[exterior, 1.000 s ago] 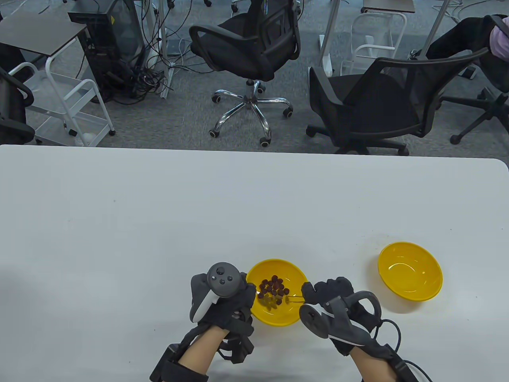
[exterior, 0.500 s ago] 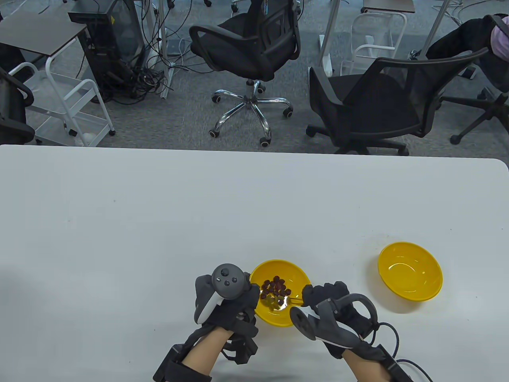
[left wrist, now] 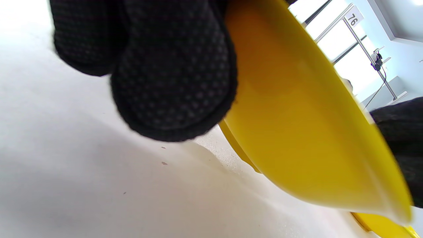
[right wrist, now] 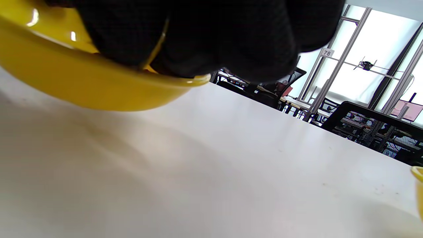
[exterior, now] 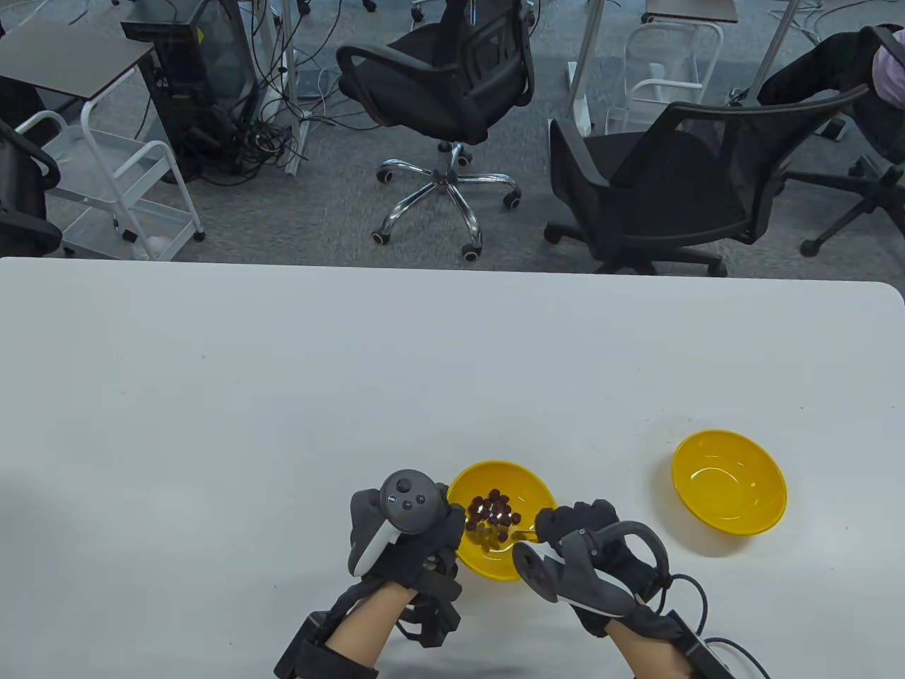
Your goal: Pick raisins with tweezers into bowl
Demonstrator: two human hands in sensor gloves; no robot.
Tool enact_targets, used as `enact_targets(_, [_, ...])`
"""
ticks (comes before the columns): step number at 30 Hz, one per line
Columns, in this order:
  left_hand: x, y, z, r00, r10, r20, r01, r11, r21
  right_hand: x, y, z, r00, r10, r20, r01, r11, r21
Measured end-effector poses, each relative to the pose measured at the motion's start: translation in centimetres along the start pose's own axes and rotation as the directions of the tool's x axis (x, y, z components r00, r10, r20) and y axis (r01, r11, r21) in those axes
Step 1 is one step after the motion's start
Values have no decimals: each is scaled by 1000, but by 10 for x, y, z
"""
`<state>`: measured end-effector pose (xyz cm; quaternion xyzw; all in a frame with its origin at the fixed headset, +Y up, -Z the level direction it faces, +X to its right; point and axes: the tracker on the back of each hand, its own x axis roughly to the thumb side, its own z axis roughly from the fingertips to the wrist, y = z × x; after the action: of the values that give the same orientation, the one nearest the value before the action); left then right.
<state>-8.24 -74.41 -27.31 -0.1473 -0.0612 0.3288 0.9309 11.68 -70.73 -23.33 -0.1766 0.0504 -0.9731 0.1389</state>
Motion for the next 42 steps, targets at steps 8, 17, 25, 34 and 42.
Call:
enact_targets(8, [-7, 3, -1, 999, 30, -15, -30, 999, 22, -24, -3, -1, 984, -155, -84, 148, 986, -79])
enact_targets(17, [-18, 8, -3, 996, 81, -39, -80, 996, 50, -103, 10, 2, 739, -594, -316, 555, 804, -214])
enact_targets(25, [-20, 9, -3, 995, 91, -42, -89, 995, 44, -181, 34, 29, 344, -769, -539, 667, 604, -436])
enact_targets(34, [-19, 8, -3, 996, 83, -37, -82, 996, 38, -216, 52, 48, 294, -563, -772, 509, 776, -373])
enact_targets(42, [-22, 10, -2, 996, 84, -40, -82, 995, 48, -213, 58, 44, 321, -502, -803, 512, 805, -299])
